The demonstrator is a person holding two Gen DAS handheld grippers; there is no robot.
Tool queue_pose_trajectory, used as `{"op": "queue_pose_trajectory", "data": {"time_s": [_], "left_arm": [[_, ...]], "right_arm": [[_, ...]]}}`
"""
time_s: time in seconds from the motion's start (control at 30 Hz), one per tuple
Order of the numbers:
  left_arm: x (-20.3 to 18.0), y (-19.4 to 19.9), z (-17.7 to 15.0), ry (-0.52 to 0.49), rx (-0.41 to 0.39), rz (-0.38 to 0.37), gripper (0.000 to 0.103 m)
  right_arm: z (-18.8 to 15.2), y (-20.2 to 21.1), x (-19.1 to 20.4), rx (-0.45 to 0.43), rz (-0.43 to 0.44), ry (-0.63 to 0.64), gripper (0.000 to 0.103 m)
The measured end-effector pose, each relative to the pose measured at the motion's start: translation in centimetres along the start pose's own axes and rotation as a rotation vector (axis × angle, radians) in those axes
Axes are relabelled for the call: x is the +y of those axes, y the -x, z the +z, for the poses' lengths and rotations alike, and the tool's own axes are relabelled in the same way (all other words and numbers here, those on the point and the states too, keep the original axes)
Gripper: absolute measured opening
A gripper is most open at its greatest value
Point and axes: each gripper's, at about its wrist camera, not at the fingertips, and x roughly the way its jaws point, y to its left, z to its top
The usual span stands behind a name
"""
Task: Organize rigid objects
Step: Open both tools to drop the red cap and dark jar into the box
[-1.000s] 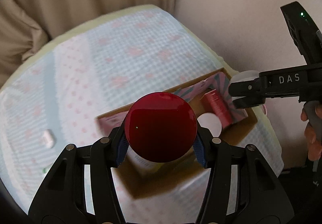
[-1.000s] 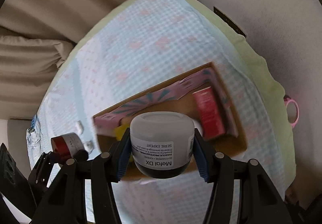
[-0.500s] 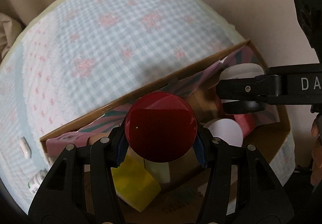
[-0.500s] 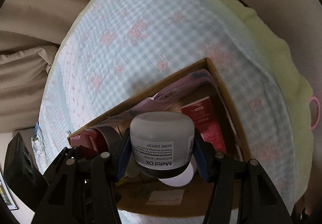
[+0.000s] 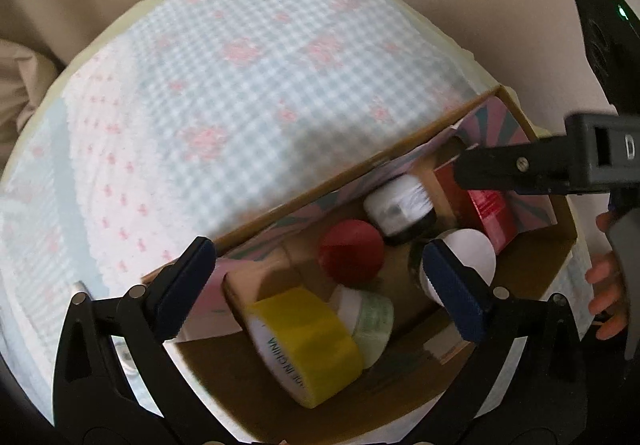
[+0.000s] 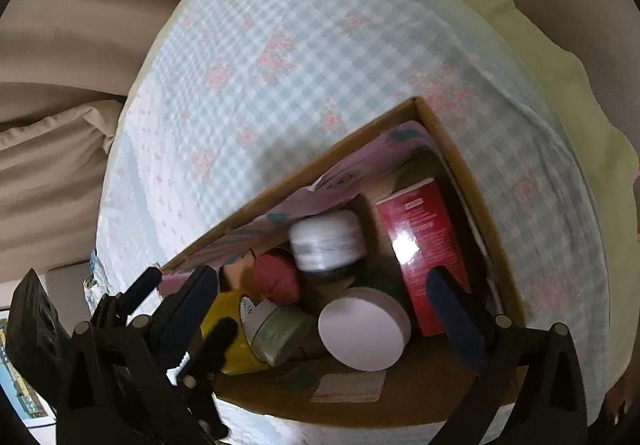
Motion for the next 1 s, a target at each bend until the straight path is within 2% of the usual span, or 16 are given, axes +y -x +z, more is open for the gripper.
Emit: {"op": "queue_pose_trajectory", "data": {"time_s": [0.27,0.6,0.83,1.0], "left_arm": [[1.5,2.5,-1.2,0.048,-0.016,0.004,0.103],[2.7,8.2,-3.8,0.113,-0.069,0.004,0.103],[4.1,13.3,-6.7,0.143,-0.137,0.028,0.103],[7.5,17.4,-10.3,0.178,-0.187,0.018,0.103]], "right_arm": [[-1.4,1.1,1.6,-0.049,-0.028,0.064,0.103],[-3.6,4.6,4.0,-0.117,-0.057,0.136,0.103],[-7.1,8.4,6.8,-0.211,-0.128,0.252,0.103],[-10.7,10.5,9.8,-0.262,-0.165,0.315,0.103]]}}
